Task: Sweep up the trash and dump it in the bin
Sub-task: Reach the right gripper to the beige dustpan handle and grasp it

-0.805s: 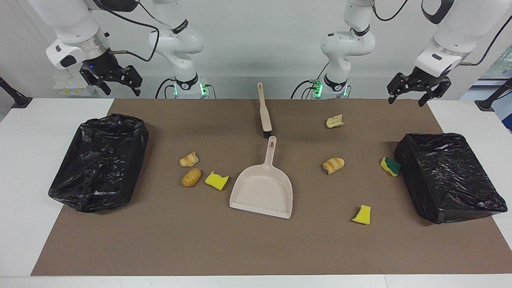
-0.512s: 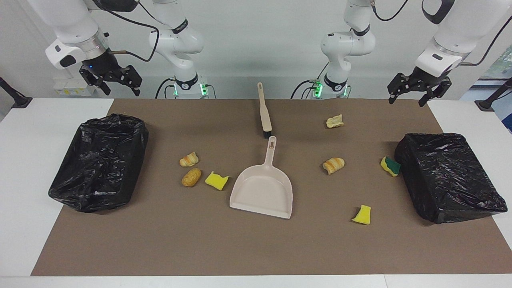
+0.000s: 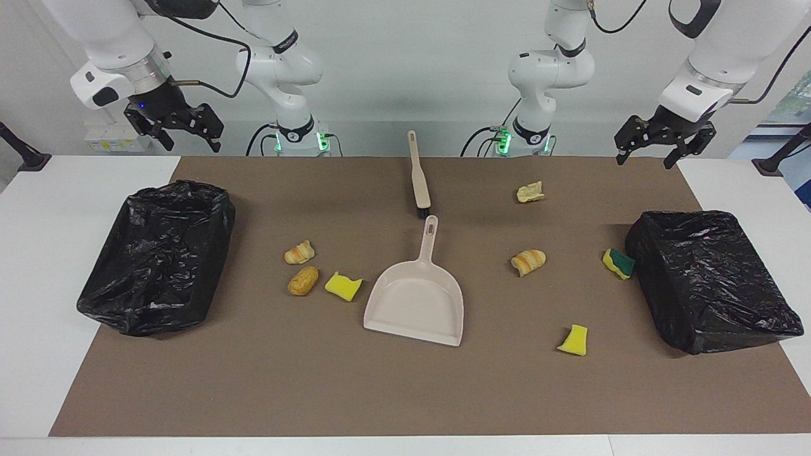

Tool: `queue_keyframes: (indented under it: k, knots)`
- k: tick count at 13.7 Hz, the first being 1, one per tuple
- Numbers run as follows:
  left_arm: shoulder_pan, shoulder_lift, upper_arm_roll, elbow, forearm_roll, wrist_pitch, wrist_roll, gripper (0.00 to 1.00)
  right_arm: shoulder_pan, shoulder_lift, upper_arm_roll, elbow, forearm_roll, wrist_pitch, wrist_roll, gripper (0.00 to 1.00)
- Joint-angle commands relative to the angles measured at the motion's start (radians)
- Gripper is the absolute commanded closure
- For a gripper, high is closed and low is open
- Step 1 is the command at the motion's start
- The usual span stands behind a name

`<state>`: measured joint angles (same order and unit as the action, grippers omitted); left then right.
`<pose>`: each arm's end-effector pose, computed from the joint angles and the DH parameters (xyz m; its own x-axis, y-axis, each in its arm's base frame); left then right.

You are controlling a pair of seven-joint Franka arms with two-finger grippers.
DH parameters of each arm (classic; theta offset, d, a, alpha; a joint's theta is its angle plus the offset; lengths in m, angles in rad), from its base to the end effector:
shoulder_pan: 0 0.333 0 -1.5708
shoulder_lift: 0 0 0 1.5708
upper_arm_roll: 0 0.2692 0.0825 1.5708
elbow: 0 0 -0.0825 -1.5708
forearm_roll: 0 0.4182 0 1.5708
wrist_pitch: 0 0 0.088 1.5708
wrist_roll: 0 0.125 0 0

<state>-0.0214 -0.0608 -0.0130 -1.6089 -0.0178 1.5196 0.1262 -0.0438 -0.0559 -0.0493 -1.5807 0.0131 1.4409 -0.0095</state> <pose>0.5662 -0.0220 0.5712 0.9867 -0.1607 -0.0261 -0.1602 -0.9869 0.0204 0.5562 -0.0508 0.5761 0.9932 -0.0812 -0.0837 -0.0828 -0.9964 -0.0166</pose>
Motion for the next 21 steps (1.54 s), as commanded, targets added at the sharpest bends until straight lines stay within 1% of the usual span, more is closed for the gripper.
queue_keyframes:
  k: [1,4,6,7,9,10,13,14,16,17,18,19,21]
  knots:
    - [-0.005,-0.019,-0.005,-0.016,0.015,0.019,-0.005,0.00,0.002,-0.025,0.017,-0.068,-0.002,0.097,0.014,0.00]
    - [-0.008,-0.023,-0.013,-0.013,0.015,0.017,-0.008,0.00,0.002,-0.002,0.051,-0.117,0.008,0.209,0.025,0.00]
    - [-0.018,-0.031,-0.037,-0.023,0.012,0.014,-0.017,0.00,0.002,0.017,0.071,-0.119,0.011,0.231,0.049,0.00]
    - [-0.028,-0.033,-0.044,-0.025,0.010,0.013,-0.049,0.00,0.002,0.031,0.095,-0.117,0.021,0.245,0.081,0.00]
    - [-0.087,-0.033,-0.045,-0.054,0.003,0.020,-0.133,0.00,0.019,0.065,0.149,-0.116,0.031,0.282,0.175,0.00]
    - [-0.128,-0.036,-0.045,-0.075,0.003,0.028,-0.181,0.00,0.063,0.089,0.151,-0.117,0.031,0.312,0.243,0.00]
    - [-0.277,-0.086,-0.045,-0.221,-0.001,0.094,-0.334,0.00,0.162,0.177,0.151,-0.091,0.031,0.364,0.394,0.00]
    - [-0.319,-0.109,-0.045,-0.274,-0.025,0.128,-0.377,0.00,0.192,0.194,0.151,-0.090,0.033,0.372,0.442,0.00]
    - [-0.394,-0.180,-0.045,-0.405,-0.075,0.197,-0.430,0.00,0.242,0.250,0.151,-0.070,0.036,0.380,0.531,0.00]
    - [-0.438,-0.213,-0.047,-0.474,-0.100,0.238,-0.437,0.00,0.254,0.278,0.154,-0.042,0.041,0.391,0.549,0.00]
    - [-0.487,-0.244,-0.045,-0.527,-0.109,0.269,-0.456,0.00,0.256,0.287,0.155,-0.039,0.053,0.397,0.554,0.00]
    - [-0.518,-0.261,-0.047,-0.567,-0.111,0.289,-0.508,0.00,0.272,0.303,0.155,-0.039,0.060,0.406,0.568,0.00]
    - [-0.615,-0.263,-0.045,-0.627,-0.111,0.339,-0.601,0.00,0.308,0.346,0.155,-0.038,0.086,0.437,0.618,0.00]
